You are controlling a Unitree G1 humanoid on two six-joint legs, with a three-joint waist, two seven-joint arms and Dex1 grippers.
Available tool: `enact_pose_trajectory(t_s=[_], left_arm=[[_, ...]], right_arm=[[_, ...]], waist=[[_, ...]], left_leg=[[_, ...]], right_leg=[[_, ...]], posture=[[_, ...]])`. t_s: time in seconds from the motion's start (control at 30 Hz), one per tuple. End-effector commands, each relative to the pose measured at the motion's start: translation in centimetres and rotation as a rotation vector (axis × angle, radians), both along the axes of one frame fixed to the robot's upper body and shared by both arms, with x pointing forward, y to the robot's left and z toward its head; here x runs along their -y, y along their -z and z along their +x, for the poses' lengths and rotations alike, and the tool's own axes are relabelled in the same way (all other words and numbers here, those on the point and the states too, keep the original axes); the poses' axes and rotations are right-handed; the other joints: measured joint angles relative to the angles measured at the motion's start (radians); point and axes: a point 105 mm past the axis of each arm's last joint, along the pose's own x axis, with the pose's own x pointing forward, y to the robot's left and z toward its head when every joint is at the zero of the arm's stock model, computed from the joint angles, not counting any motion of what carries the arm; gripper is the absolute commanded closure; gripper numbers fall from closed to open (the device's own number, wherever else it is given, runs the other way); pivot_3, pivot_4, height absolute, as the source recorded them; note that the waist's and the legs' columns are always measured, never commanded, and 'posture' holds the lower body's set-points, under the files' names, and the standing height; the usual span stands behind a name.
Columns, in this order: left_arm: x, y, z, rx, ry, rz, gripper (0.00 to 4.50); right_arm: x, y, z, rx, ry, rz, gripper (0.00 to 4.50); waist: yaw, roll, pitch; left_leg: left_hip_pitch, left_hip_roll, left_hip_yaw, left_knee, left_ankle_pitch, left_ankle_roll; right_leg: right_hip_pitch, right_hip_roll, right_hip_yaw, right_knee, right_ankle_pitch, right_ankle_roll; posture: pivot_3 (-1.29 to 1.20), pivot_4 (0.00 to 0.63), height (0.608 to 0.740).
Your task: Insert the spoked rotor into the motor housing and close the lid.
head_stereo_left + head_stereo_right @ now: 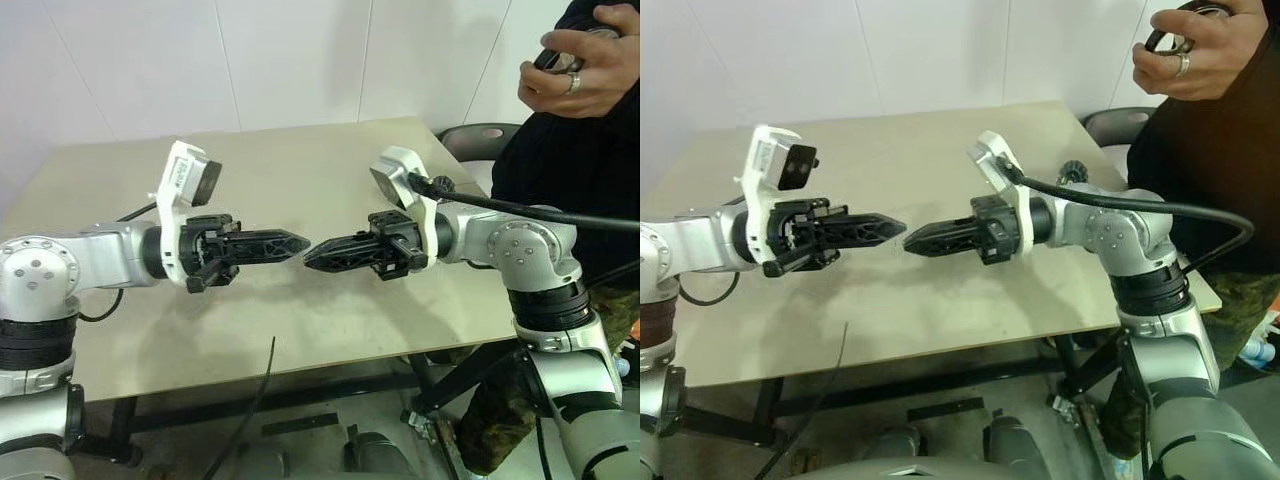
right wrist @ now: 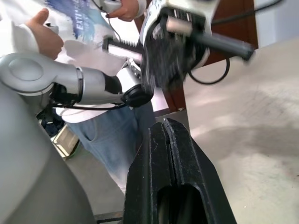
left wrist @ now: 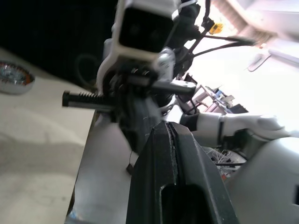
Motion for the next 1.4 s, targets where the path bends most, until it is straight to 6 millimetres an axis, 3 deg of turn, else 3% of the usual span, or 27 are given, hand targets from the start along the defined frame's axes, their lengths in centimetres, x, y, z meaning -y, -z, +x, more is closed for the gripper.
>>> enact_pose_trajectory(t_s=[0.03,0.2,0.37,0.63,0.97,1.2,1.4], left_arm=[[-0.7,-0.7,-1.1,0.037,0.006,0.008,4.48],[-1.3,-0.4,-1.3,0.031,-0.032,0.016,4.48],[-1.5,-0.1,-1.1,0.041,-0.060,0.031,4.48],[-1.3,0.7,-1.4,0.054,-0.034,0.081,4.48],[-1.2,0.5,-1.5,0.078,-0.018,0.080,4.48],[-1.1,0.6,-1.2,0.091,-0.023,0.078,4.48],[0.1,0.4,-0.7,0.125,0.008,0.059,4.48]], right_arm=[[0.8,-1.0,-0.5,0.024,-0.027,0.013,4.50],[1.3,-0.3,-1.0,0.006,-0.042,-0.009,4.50],[1.6,-0.9,-0.2,0.048,-0.004,-0.001,4.50],[1.5,-1.6,0.2,0.079,0.007,0.029,4.50],[1.1,-1.1,0.4,0.125,0.028,0.028,4.50],[0.7,-1.5,-0.1,0.125,-0.010,0.044,4.50],[-1.1,-2.4,-0.5,0.139,-0.054,0.103,4.50]], waist=[[-0.001,0.000,0.000],[0.000,0.000,0.000],[0.000,0.000,0.000],[-0.001,0.000,0.000],[-0.001,0.000,0.000],[-0.001,0.000,0.000],[-0.001,0.000,0.000]], left_leg=[[0.000,0.000,0.000,0.000,0.000,0.000],[0.000,0.000,0.000,0.000,0.000,0.000],[0.000,0.000,0.000,0.001,0.000,0.000],[0.000,0.000,0.002,0.000,0.000,0.000],[0.000,0.000,0.002,0.000,0.000,0.000],[0.001,0.000,0.002,0.000,0.000,0.000],[0.001,0.000,0.002,0.001,0.000,0.000]], right_leg=[[0.000,0.000,0.000,0.000,0.000,0.000],[0.000,0.000,0.000,0.000,0.000,0.000],[0.001,0.000,0.000,0.000,0.000,0.000],[0.000,0.001,0.000,0.000,0.000,0.000],[0.000,0.001,-0.001,0.000,0.000,0.000],[0.001,0.001,-0.001,0.001,0.000,0.000],[0.001,0.001,-0.001,0.001,0.000,0.000]], posture=[[0.00,0.000,0.740],[0.00,0.000,0.740],[0.00,0.000,0.740],[0.00,0.000,0.740],[0.00,0.000,0.740],[0.00,0.000,0.740],[0.00,0.000,0.740]])
